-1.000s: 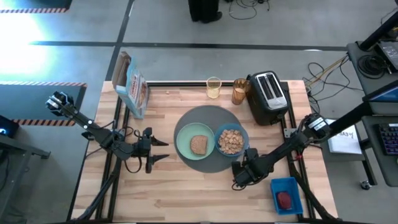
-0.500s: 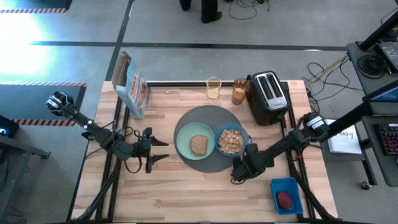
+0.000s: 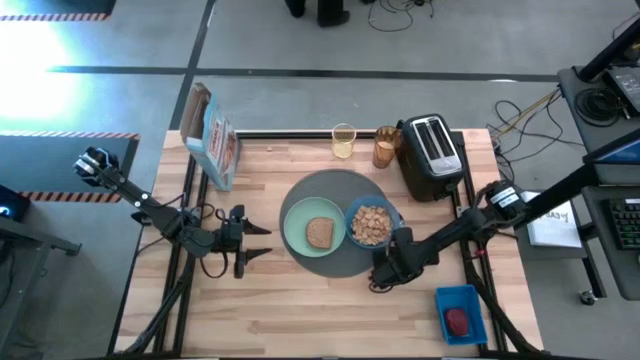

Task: Arrange a breakfast setting
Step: Put the purple spoon on the table to the right of the blue bowl, then put the apple on the green plate

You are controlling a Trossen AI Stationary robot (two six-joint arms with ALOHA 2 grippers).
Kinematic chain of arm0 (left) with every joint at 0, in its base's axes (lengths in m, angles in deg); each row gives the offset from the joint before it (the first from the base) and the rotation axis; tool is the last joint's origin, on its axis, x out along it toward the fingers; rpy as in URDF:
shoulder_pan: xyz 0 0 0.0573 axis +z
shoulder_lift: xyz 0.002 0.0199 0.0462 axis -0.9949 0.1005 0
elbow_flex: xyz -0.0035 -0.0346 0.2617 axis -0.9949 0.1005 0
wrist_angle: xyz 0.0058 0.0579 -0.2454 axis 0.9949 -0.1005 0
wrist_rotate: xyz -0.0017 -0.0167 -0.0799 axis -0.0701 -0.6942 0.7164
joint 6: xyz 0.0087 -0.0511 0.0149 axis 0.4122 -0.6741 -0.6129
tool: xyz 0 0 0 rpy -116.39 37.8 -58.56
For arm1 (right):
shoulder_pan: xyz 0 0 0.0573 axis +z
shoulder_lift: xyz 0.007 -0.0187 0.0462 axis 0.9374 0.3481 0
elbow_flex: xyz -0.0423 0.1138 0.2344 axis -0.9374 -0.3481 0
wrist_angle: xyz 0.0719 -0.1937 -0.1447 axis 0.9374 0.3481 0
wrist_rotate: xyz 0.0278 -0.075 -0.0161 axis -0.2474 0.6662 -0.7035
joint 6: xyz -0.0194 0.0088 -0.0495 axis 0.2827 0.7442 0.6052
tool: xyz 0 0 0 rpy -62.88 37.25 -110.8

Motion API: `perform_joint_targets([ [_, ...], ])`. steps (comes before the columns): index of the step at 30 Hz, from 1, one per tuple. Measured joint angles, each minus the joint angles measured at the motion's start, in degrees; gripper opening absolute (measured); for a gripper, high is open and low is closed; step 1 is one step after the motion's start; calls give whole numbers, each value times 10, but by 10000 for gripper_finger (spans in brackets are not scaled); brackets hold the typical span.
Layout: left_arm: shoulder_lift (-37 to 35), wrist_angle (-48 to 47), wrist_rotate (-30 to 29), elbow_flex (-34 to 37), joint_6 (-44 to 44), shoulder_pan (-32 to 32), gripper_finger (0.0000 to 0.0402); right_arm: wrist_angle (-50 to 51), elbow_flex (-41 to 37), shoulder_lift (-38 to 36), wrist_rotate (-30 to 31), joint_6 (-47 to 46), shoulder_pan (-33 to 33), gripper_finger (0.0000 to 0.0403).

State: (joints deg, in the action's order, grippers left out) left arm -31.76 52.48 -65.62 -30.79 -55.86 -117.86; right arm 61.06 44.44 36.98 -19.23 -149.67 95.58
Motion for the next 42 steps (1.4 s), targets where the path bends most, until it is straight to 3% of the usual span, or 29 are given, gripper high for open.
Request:
perform_joint_targets([
  [4, 0, 0, 0, 0, 0, 0, 205, 17, 23, 2, 1, 23, -1, 116],
  [11, 0, 1, 0, 0, 0, 0, 205, 139, 105, -7, -6, 46, 0, 164],
  [18, 0, 1, 0, 0, 0, 0, 205, 139, 180, -11, -114, 60, 25, 170],
  [32, 0, -1, 0, 0, 0, 0, 205, 113, 242, -12, -137, -219, 248, 153],
  [37, 0, 0, 0, 0, 0, 0, 205, 121, 247, -10, -182, -217, 255, 161],
  [42, 0, 0, 0, 0, 0, 0, 205, 178, 246, -10, -339, -203, 258, 178],
])
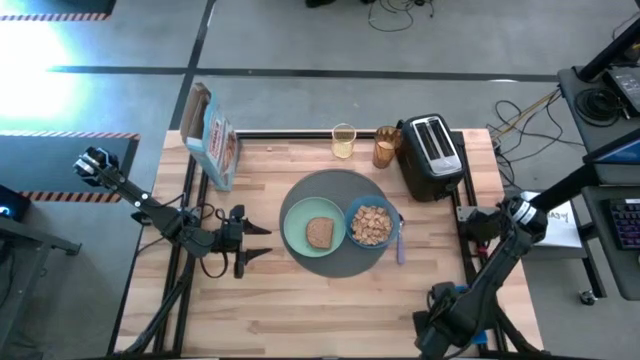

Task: Arrange a breakfast setting
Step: Put the apple on the green plate

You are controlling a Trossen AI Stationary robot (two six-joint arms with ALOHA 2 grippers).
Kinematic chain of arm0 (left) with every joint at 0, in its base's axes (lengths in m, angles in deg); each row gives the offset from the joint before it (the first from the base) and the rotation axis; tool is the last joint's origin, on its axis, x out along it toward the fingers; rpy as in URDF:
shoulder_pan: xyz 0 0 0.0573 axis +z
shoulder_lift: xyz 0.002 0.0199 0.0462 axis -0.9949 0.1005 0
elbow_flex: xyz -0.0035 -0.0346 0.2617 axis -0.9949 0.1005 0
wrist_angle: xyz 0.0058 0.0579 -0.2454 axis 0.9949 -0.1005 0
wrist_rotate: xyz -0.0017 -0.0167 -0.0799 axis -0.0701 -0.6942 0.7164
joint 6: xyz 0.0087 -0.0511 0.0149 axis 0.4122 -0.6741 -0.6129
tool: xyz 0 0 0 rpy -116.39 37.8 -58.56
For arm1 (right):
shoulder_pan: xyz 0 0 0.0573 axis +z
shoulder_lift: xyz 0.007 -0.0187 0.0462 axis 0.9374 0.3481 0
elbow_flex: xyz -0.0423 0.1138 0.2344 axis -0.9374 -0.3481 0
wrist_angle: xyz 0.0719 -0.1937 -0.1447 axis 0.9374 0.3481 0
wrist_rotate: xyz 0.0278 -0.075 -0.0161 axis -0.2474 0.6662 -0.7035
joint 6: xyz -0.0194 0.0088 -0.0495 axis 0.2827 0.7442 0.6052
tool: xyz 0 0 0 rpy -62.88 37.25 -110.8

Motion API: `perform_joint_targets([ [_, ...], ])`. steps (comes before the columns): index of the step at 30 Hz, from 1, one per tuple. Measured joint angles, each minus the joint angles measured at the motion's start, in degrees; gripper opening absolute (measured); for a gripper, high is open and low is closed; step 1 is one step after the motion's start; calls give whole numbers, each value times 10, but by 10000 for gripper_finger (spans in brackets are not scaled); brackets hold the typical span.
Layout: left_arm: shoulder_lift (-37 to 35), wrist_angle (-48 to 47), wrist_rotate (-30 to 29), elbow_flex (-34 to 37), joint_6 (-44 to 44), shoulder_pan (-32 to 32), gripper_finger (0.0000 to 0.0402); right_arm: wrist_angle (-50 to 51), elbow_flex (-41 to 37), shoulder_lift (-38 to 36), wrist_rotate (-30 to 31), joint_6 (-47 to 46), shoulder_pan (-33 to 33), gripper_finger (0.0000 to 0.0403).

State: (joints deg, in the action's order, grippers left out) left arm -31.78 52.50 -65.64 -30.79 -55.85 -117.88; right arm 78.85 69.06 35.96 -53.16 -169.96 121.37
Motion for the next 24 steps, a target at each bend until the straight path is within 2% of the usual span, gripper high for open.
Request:
perform_joint_targets([
  [10, 0, 1, 0, 0, 0, 1, 205, -11, -24, -2, -15, 21, 10, 196],
  [14, 0, 1, 0, 0, 0, 1, 205, -14, -51, -4, -59, 41, 10, 196],
  [19, 0, 1, 0, 0, 0, 1, 205, -110, -97, -5, -69, 58, 9, 196],
  [24, 0, 0, 0, 0, 0, 1, 205, -139, -141, -6, -75, 71, 10, 196],
])
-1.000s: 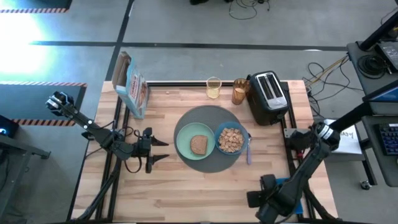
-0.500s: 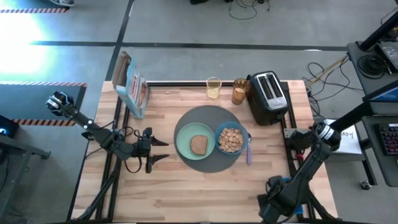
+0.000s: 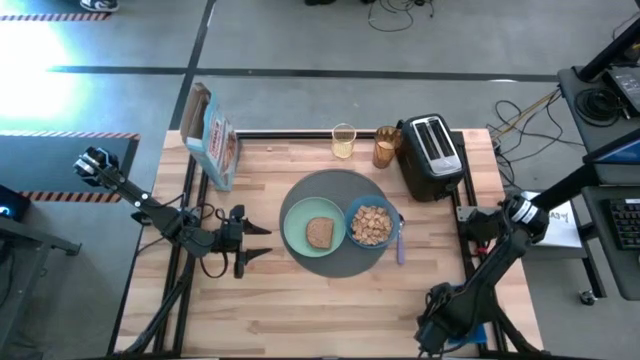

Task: Arrange a breakfast setting
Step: Put the apple on the green plate

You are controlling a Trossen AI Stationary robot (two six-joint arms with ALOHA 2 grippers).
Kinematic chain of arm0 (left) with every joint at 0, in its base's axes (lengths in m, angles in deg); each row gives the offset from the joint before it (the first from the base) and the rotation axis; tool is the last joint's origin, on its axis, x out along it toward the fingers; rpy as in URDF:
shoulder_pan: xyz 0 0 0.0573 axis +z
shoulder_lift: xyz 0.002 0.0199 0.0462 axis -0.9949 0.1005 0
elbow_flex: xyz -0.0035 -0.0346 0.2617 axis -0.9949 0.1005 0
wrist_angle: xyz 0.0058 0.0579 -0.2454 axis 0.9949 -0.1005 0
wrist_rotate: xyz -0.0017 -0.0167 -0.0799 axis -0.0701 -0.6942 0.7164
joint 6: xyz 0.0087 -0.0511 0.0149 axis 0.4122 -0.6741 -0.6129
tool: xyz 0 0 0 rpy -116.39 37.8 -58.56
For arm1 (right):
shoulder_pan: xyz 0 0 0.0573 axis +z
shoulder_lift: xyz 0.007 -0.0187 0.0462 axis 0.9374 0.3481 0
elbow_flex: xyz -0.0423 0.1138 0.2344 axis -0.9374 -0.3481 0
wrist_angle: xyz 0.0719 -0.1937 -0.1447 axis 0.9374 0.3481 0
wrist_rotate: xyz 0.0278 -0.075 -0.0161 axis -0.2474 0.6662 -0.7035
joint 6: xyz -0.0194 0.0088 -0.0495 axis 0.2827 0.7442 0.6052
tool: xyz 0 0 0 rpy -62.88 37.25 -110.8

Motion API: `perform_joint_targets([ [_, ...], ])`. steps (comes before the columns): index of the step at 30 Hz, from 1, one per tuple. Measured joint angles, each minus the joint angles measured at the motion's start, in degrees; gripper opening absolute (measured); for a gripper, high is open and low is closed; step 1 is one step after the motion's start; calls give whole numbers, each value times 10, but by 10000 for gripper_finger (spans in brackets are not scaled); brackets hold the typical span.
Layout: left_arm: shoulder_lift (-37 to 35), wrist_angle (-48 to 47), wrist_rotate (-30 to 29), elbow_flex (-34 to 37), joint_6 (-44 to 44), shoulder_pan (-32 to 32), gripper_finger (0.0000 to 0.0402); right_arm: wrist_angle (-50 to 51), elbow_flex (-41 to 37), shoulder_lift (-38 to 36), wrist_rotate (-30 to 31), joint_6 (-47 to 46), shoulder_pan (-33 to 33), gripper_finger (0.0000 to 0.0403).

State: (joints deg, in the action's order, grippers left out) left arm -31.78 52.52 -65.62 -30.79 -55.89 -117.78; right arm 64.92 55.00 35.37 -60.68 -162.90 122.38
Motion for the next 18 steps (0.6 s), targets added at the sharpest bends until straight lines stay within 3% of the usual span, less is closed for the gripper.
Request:
perform_joint_targets([
  [7, 0, -1, 0, 0, 0, 0, 205, -1, -51, -1, -68, 68, 0, 196],
  [18, 0, 0, 0, 0, 0, 0, 205, -42, -106, -3, -66, 105, -3, 197],
])
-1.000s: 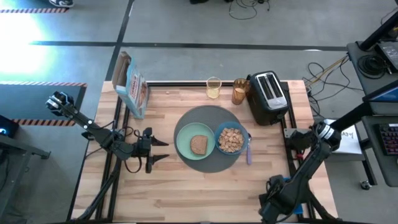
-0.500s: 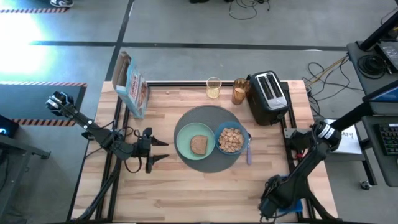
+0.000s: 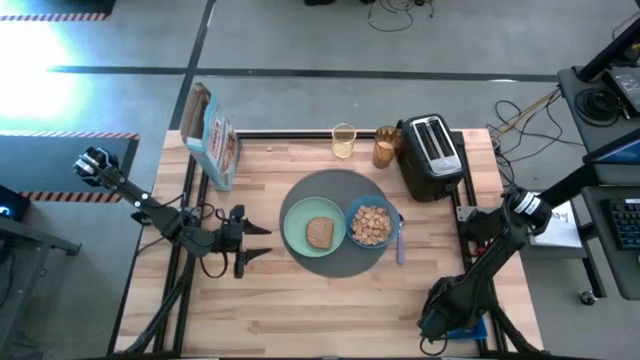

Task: Arrange a breakfast setting
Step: Put the apple on the green plate

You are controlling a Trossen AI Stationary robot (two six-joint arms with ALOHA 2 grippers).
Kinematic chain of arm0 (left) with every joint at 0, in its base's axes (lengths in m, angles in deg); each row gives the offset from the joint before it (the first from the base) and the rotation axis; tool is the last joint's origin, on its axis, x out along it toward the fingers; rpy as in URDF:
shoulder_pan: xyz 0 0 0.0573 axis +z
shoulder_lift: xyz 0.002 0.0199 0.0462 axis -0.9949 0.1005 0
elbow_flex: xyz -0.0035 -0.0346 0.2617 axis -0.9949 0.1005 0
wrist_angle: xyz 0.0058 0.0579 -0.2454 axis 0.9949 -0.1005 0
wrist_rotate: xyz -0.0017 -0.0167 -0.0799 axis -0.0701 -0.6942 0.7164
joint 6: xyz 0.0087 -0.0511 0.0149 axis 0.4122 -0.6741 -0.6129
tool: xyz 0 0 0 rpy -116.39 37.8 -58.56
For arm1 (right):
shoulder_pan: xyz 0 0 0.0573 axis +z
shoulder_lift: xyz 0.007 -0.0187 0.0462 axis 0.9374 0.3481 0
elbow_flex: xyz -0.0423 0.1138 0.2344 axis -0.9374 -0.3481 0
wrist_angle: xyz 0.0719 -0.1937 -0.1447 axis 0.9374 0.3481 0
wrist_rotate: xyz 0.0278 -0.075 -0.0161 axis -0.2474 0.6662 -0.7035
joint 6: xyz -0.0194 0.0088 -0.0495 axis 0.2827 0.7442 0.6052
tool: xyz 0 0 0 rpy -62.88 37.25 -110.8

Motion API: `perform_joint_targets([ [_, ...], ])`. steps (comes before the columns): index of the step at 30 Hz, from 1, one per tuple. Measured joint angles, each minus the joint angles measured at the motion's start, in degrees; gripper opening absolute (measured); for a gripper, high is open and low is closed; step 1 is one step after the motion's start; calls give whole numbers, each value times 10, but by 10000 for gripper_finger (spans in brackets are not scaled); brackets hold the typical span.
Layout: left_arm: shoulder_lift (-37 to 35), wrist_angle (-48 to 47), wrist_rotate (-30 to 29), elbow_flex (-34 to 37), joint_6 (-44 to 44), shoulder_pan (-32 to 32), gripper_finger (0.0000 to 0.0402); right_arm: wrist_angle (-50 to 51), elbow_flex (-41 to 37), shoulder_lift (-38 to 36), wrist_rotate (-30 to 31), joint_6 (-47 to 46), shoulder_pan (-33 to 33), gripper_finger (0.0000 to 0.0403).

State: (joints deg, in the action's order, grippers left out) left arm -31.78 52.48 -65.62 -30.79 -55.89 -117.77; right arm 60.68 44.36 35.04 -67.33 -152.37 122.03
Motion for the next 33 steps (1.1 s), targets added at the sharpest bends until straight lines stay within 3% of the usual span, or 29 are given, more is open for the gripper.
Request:
perform_joint_targets([
  [6, 0, 0, 0, 0, 0, 0, 205, 5, 3, 1, 7, 13, 1, 197],
  [15, 0, 1, 0, 0, 0, 0, 205, 6, 4, 2, -8, -47, 0, 197],
  [21, 0, 1, 0, 0, 0, 0, 205, 28, 5, 3, 102, -2, 0, 197],
  [27, 0, 3, 0, 0, 0, 0, 205, 66, -1, 3, 164, 74, 0, 197],
  [31, 0, 4, 0, 0, 0, 0, 205, 69, -6, 2, 227, 64, 1, 198],
  [33, 0, 4, 0, 0, 0, 0, 205, 66, -10, 2, 231, 58, 0, 194],
])
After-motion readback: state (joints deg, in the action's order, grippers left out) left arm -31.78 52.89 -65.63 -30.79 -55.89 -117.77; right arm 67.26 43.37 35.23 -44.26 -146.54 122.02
